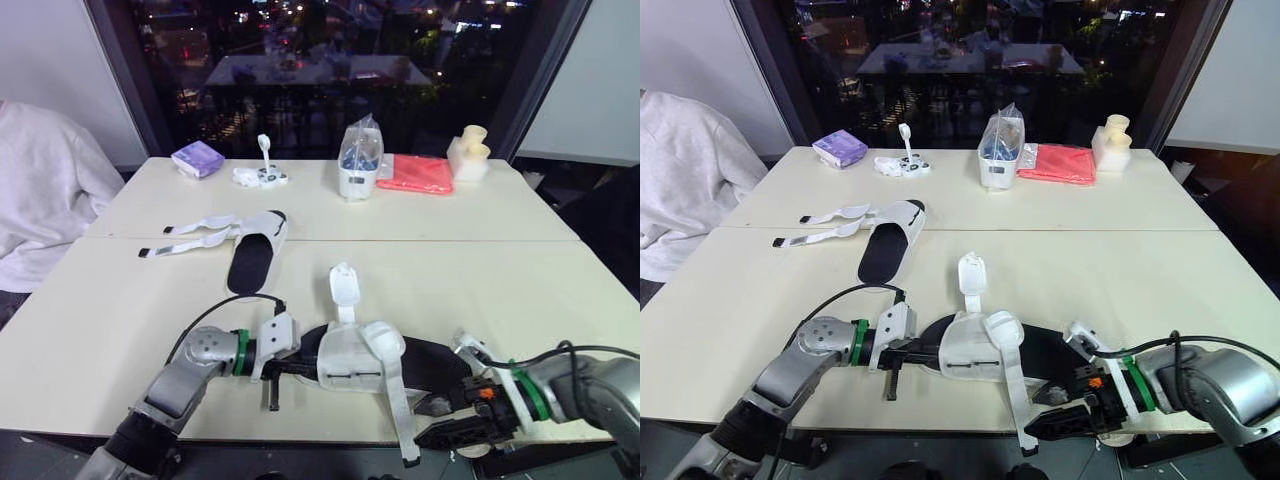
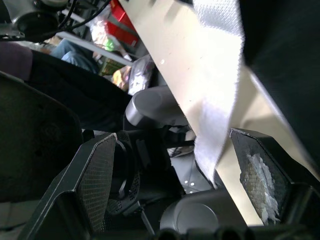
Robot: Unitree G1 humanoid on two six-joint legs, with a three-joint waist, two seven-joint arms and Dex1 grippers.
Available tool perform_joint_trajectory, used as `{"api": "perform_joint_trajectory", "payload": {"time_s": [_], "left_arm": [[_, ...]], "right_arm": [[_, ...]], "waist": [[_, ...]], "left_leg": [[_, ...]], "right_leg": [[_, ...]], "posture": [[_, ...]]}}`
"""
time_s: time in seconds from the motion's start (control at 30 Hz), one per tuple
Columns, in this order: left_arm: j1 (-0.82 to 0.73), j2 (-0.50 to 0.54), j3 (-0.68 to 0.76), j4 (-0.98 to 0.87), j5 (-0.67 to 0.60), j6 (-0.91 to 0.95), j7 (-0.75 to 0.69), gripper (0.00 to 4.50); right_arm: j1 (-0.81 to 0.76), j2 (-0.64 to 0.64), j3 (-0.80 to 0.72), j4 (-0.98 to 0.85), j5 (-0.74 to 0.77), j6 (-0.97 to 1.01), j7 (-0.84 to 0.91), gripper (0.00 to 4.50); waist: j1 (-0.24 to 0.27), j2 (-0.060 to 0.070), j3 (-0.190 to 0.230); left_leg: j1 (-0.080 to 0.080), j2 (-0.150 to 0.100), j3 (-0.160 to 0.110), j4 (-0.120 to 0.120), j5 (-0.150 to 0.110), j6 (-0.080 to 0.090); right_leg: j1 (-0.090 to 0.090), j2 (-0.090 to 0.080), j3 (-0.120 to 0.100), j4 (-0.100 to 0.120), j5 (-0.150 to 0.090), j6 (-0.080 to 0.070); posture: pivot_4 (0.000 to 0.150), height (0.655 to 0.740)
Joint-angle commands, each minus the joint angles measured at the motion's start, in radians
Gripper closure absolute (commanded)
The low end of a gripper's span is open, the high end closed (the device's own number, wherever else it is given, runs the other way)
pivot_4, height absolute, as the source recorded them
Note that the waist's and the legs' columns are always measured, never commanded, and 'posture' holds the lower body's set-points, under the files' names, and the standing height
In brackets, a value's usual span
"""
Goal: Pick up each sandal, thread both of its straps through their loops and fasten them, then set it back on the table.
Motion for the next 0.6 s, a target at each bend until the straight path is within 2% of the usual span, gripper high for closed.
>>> {"api": "perform_joint_trajectory", "payload": {"time_s": [0.03, 0.37, 0.47, 0.53, 0.6], "left_arm": [[0.016, 0.005, -0.045, 0.027, 0.029, 0.028, -0.015, 4.5], [0.025, 0.008, -0.042, 0.007, 0.026, 0.043, -0.01, 4.5], [0.025, 0.007, -0.042, 0.005, 0.027, 0.046, -0.008, 4.5], [0.025, 0.007, -0.042, 0.004, 0.027, 0.046, -0.007, 4.5], [0.026, 0.006, -0.042, 0.004, 0.027, 0.045, -0.007, 4.5]], "right_arm": [[-0.023, 0.025, 0.023, -0.024, -0.013, -0.014, -0.014, 0.6], [-0.111, 0.157, 0.048, -0.007, 0.037, 0.073, -0.085, 0.6], [-0.117, 0.162, 0.046, -0.005, 0.042, 0.089, -0.091, 0.6], [-0.112, 0.158, 0.052, -0.005, 0.036, 0.087, -0.09, 1.15], [-0.107, 0.158, 0.055, -0.006, 0.032, 0.086, -0.09, 1.97]], "waist": [[-0.001, 0.0, 0.0], [-0.001, 0.0, -0.001], [-0.001, -0.001, -0.001], [-0.001, -0.001, -0.001], [-0.001, -0.001, -0.001]], "left_leg": [[0.0, 0.0, 0.0, 0.0, 0.0, 0.0], [0.0, 0.0, 0.0, 0.0, 0.0, 0.0], [0.0, 0.0, 0.0, 0.0, 0.0, 0.0], [0.0, 0.0, 0.0, 0.0, 0.0, 0.0], [0.0, 0.0, 0.0, 0.0, 0.0, 0.0]], "right_leg": [[0.0, 0.0, 0.0, 0.0, 0.0, 0.0], [0.0, 0.0, 0.0, 0.0, 0.0, 0.0], [0.0, 0.0, 0.0, 0.0, 0.0, 0.0], [0.0, 0.0, 0.0, 0.0, 0.0, 0.0], [0.0, 0.0, 0.0, 0.0, 0.0, 0.0]], "posture": [[0.15, 0.74], [0.15, 0.74], [0.15, 0.74], [0.15, 0.74], [0.15, 0.74]]}}
